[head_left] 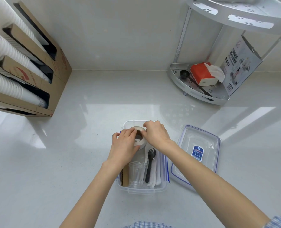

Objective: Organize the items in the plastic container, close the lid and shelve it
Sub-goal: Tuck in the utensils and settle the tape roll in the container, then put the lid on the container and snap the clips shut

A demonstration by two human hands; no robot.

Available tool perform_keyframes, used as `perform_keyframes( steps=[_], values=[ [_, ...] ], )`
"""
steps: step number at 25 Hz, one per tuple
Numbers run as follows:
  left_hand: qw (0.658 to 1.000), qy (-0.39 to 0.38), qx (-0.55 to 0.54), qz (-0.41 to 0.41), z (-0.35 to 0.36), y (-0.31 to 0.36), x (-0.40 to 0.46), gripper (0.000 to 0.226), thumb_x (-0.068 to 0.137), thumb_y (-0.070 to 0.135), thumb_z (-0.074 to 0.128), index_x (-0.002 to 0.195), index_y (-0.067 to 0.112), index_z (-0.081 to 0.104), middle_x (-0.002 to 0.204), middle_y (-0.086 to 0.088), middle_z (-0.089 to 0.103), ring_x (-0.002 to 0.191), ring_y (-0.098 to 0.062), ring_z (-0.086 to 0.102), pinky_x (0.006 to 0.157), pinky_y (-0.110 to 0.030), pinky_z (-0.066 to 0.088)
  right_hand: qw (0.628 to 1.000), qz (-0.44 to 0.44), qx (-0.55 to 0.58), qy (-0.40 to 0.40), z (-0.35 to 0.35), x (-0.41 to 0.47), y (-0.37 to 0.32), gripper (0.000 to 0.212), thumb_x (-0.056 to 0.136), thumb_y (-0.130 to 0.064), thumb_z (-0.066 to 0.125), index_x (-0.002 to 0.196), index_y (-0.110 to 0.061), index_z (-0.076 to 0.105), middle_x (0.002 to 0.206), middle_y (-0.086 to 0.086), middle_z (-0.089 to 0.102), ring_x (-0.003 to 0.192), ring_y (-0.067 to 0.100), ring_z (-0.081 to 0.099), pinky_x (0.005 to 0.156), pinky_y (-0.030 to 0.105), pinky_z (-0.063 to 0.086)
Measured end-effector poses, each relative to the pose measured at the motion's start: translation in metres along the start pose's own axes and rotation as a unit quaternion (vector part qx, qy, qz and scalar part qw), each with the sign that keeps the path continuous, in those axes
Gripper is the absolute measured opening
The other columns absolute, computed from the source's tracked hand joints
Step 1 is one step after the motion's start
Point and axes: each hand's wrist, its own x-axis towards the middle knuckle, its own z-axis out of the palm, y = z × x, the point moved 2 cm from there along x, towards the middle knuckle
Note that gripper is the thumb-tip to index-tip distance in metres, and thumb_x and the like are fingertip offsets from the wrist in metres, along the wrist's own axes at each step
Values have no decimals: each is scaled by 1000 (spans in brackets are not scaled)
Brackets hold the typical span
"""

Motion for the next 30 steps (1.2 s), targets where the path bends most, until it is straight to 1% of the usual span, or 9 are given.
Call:
perform_keyframes(
  steps=[3,7,13,15,18,21,23,26,30],
  values=[
    [1000,2,10,3,1,1,-1,44,88,26,47,132,20,40,148,5,32,135,-14,28,108,-34,19,1000,-10,2,-3,1,0,5,31,88,-5,41,112,-2,60,115,22,63,108,42,55,87,43,48],
    [1000,3,-17,0,-6,4,0,43,90,28,45,131,21,41,146,5,36,134,-15,31,110,-35,16,994,-15,95,42,-10,-3,16,35,90,-9,40,119,-10,59,121,15,64,113,32,56,97,40,47],
    [994,58,-88,19,-19,26,-1,38,91,23,43,129,17,46,136,1,50,125,-18,44,107,-34,27,971,-5,201,131,-33,-26,41,31,88,-12,45,114,-15,62,111,8,68,105,23,61,95,39,48],
    [989,61,-130,36,-20,41,-4,37,91,20,43,128,14,47,131,-2,53,117,-22,51,103,-34,36,966,14,219,138,-39,-35,56,31,89,-14,45,116,-15,59,113,7,66,106,22,59,95,37,47],
    [981,50,-173,70,-12,71,-5,35,91,17,43,126,11,50,129,-5,55,116,-20,53,100,-28,38,963,71,224,135,-41,-51,93,32,90,-19,45,119,-15,56,119,9,60,110,24,56,97,39,45],
    [973,23,-218,77,4,105,-4,34,92,15,42,124,8,51,127,-8,57,115,-20,55,101,-31,42,961,139,204,123,-38,-69,137,36,90,-19,44,125,-12,50,128,14,51,117,29,51,102,40,41],
    [970,-3,-232,66,18,128,-2,37,92,16,41,128,7,47,133,-9,54,120,-21,52,104,-32,40,960,173,185,115,-36,-83,165,38,91,-20,45,128,-11,48,131,16,47,119,31,50,102,38,40],
    [977,-58,-202,43,43,149,-2,46,93,21,39,136,6,33,145,-9,37,133,-23,36,108,-31,29,959,207,169,94,-31,-96,191,40,91,-21,44,129,-9,45,131,18,45,120,34,48,102,40,40],
    [983,-99,-144,-47,69,157,2,61,92,26,39,141,-1,14,151,-17,20,139,-31,18,113,-39,21,961,235,138,49,-24,-104,211,38,91,-20,40,123,-2,47,128,22,44,121,39,43,98,39,38]
  ],
)
